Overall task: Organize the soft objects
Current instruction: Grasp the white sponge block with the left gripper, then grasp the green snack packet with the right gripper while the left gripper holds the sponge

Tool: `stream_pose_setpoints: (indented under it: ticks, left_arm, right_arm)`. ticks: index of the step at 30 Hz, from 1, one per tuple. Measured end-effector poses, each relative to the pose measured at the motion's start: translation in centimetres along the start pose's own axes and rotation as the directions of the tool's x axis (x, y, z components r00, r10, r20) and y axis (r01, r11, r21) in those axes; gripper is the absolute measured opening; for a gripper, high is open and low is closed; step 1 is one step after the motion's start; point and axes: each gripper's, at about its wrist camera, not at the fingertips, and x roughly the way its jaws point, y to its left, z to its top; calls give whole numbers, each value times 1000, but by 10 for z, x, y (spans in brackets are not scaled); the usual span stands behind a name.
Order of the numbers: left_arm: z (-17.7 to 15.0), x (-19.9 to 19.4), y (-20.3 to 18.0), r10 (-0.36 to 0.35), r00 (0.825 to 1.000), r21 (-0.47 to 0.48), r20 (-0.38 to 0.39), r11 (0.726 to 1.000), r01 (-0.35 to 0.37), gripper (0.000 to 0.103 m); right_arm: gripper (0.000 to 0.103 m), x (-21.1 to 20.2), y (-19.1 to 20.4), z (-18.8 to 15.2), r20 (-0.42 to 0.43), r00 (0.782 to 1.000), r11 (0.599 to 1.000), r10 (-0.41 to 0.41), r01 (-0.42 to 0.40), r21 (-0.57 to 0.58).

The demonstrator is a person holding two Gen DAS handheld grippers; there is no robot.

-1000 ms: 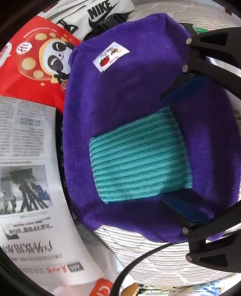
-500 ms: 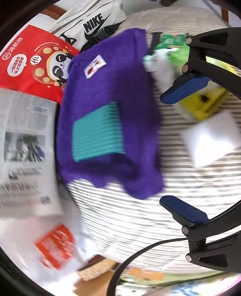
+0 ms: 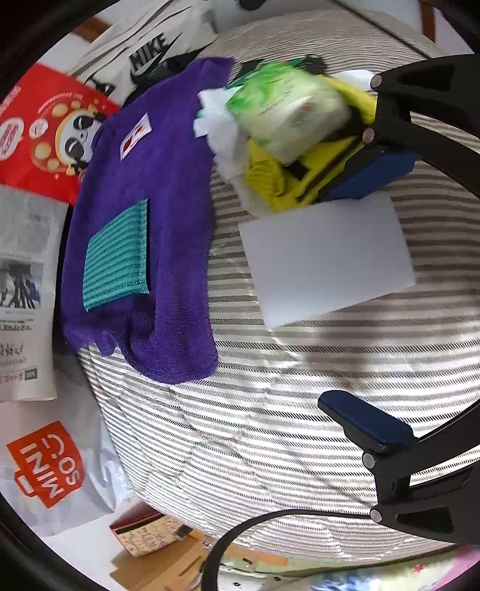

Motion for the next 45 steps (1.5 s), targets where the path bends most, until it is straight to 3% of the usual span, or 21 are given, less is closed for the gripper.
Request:
stream_pose_setpoints:
  ticks: [3, 8, 15, 18, 20, 22, 25, 32, 45]
  left_arm:
    - [-9, -5, -1, -17, 1000, 18, -7, 1000, 17, 102]
    - [-7, 21, -18, 87, 996, 60, -30, 995, -85, 103]
    - [-6, 26, -11, 62, 998, -2, 30, 998, -62, 97]
    - [-9, 20, -7, 24, 998, 10, 63, 1000, -25, 82]
    - [-9, 17, -7, 4, 996, 33, 86, 999, -7, 62]
    - [-9, 14, -9, 9, 995, 51, 100, 999, -14, 51]
    - [-13, 8, -4, -21, 995, 54, 102, 998, 15, 51]
    - [-18, -9, 22, 15, 989, 26, 149, 999, -19, 51]
    - [-21, 6, 22, 12, 992, 26, 128, 1000, -15, 52]
  right_arm:
    - [74, 3, 1, 1, -3, 1000, 1000, -2, 2, -3]
    - [74, 8, -2, 0, -21, 1000, 1000, -13, 13, -2]
    - [74, 10, -8, -2, -26, 999, 1000, -28, 28, 4]
    - [74, 10, -10, -3, -29, 999, 999, -32, 32, 7]
    - [74, 12, -13, -3, -37, 999, 1000, -26, 27, 13]
    - [74, 13, -14, -4, -42, 998, 999, -37, 38, 14]
    - [74, 11, -16, -5, -43, 998, 999, -39, 39, 12]
    - [74, 11, -22, -8, -36, 999, 1000, -24, 24, 13]
    - [74, 61, -1, -30, -132, 987, 991, 93, -104, -81]
